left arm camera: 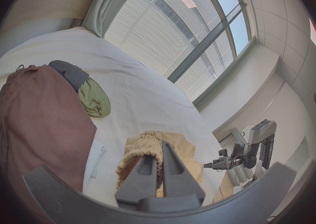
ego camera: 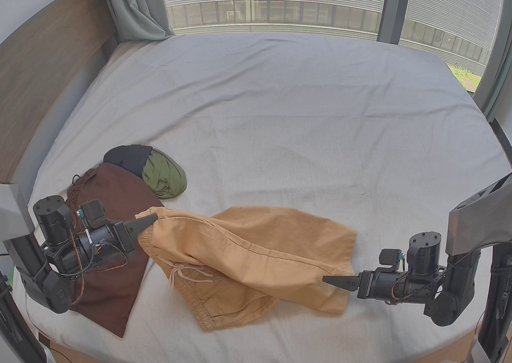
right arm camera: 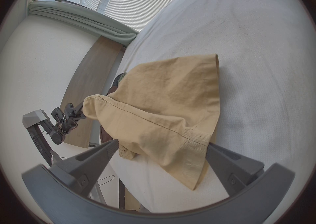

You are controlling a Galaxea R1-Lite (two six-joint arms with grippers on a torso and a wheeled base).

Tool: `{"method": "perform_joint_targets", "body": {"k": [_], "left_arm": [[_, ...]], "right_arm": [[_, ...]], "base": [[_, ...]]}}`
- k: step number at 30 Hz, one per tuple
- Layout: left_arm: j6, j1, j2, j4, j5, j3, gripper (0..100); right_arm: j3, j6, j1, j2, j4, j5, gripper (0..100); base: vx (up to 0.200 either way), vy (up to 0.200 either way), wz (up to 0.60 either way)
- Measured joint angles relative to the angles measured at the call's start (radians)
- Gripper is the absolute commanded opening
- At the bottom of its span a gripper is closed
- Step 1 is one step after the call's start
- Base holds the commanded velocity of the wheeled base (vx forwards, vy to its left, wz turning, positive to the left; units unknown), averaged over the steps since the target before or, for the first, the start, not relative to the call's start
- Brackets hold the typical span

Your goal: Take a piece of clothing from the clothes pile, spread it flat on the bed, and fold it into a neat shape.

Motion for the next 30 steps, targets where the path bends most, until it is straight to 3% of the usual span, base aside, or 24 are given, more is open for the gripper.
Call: {"method": "perform_joint_targets", "body": {"k": [17, 18, 30], "left_arm": [[0.001, 0.000, 0.012, 0.000, 0.000, 0.000, 0], [0.001, 0.000, 0.012, 0.000, 0.000, 0.000, 0], [-0.002, 0.002, 0.017, 0.000, 0.004, -0.016, 0]], "right_arm": [[-0.024, 0.013, 0.010, -0.070, -0.001, 0.010, 100], [-0.027, 0.013, 0.010, -0.067, -0.001, 0.009, 0], [-0.046, 0.012, -0.014, -0.048, -0.003, 0.008, 0]], "base": [[0.000, 0.000, 0.00], [0.000, 0.000, 0.00], [0.000, 0.000, 0.00]]}}
